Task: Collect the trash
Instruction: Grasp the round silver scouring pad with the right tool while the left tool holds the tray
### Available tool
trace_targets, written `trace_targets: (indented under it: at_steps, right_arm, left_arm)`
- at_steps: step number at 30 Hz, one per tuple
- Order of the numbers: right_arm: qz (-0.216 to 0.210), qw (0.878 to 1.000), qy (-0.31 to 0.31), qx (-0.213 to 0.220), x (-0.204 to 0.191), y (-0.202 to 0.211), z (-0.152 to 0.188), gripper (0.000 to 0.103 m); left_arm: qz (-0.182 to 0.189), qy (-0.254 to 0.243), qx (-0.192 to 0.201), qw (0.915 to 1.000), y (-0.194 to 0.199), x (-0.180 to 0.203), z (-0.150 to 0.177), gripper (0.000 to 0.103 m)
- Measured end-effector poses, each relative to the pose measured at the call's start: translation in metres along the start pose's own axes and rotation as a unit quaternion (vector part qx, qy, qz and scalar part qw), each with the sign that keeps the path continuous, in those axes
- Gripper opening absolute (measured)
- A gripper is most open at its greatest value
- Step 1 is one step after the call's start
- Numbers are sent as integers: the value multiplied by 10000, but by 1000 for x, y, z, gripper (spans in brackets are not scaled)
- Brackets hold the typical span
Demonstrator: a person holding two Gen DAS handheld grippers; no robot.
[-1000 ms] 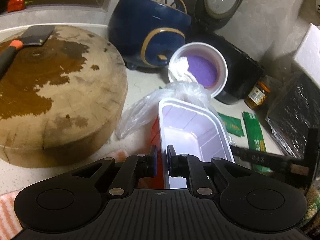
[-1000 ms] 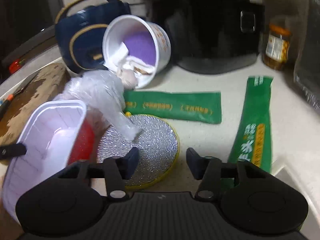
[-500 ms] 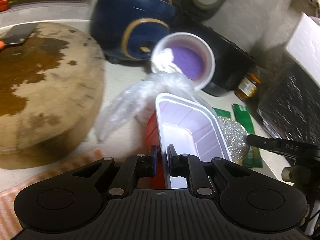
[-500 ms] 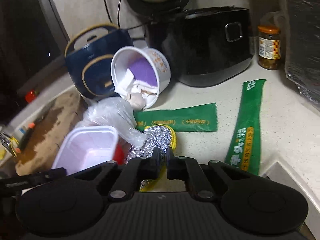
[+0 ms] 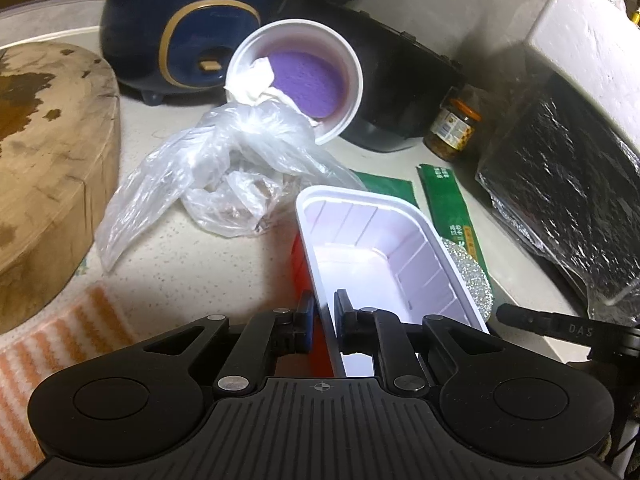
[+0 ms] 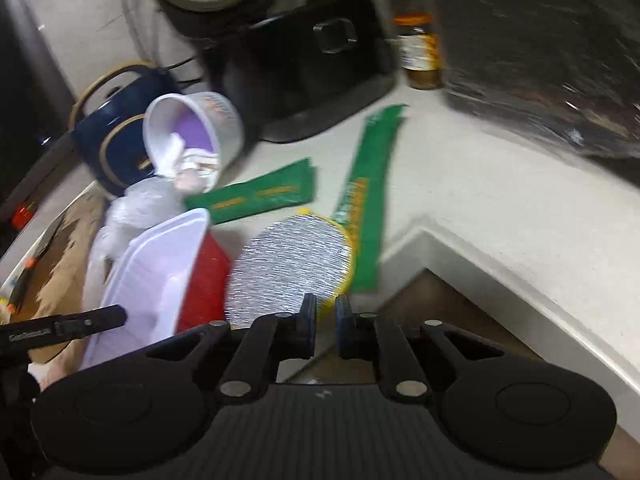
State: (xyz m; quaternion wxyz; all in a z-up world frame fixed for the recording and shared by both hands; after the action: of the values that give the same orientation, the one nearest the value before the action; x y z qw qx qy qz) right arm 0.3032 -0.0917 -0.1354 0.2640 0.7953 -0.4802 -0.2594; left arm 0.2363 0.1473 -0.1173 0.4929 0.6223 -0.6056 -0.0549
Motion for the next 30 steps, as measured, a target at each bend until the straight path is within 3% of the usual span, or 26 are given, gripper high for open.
trace_targets:
  at_steps: [3, 5, 7, 10, 13, 14, 16, 18, 19, 23, 25, 26, 30]
  right_arm:
    - [296, 9996, 12, -33, 7, 1, 3, 23]
    - [647, 9978, 124, -93, 10, 2, 4, 53]
    - [1084, 9937, 236, -128, 14, 2, 4, 62]
    - [1383, 9900, 283, -27, 13, 4, 1, 62]
    - [1308, 9914, 71, -4, 10, 3, -1, 63]
    - [1156, 9933, -51, -6, 9, 0, -1, 63]
    - [464, 9981, -409, -76, 6, -8, -1, 63]
    - [-136, 9954, -926, -201, 8, -19, 1, 62]
    - [-232, 9928, -1157, -222, 10, -24, 2, 61]
    - [-311, 9894, -1396, -254, 15, -38, 0, 39]
    - [-376, 9890, -1411, -225, 15, -37, -2, 33]
    - [-315, 9906, -1324, -164, 13, -33, -4, 24]
    - [-437, 9948, -893, 205, -1, -16, -21, 19]
  left_arm:
    - [-71, 13, -42, 10000, -3, -2, 1, 14]
    - [-111, 34, -65, 9999, -4, -3, 1, 14]
    - [-137, 65, -76, 9999, -5, -5, 2, 14]
    - [-153, 98, -78, 9998, -4, -7, 1, 15]
    - [-170, 135, -71, 9997, -3, -9, 1, 15]
    - [-169, 139, -76, 9997, -3, -10, 1, 15]
    - [-166, 131, -105, 9997, -4, -10, 2, 15]
    - [-173, 120, -137, 9997, -5, -9, 4, 14]
    - [-172, 116, -154, 9997, -5, -9, 5, 14]
    - [-165, 102, -201, 9996, -7, -8, 8, 14]
    - [-145, 89, -184, 9997, -6, -8, 8, 14]
    - [-144, 94, -175, 9997, -6, -9, 8, 14]
    - [-145, 47, -150, 9998, -7, -8, 7, 14]
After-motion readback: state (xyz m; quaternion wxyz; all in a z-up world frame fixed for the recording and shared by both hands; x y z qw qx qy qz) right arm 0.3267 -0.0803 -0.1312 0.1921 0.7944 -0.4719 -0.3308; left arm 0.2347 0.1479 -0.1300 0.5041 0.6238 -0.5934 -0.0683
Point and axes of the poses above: each gripper's, at about its wrist camera, not at the fingertips, and y roughly against the way its jaws point, x to its right, z to its underside, the point moved 8 cm from there along -y, roughly the way its jaws point, and after that the axes turned 15 degrees about y, right-handed, at the moved point
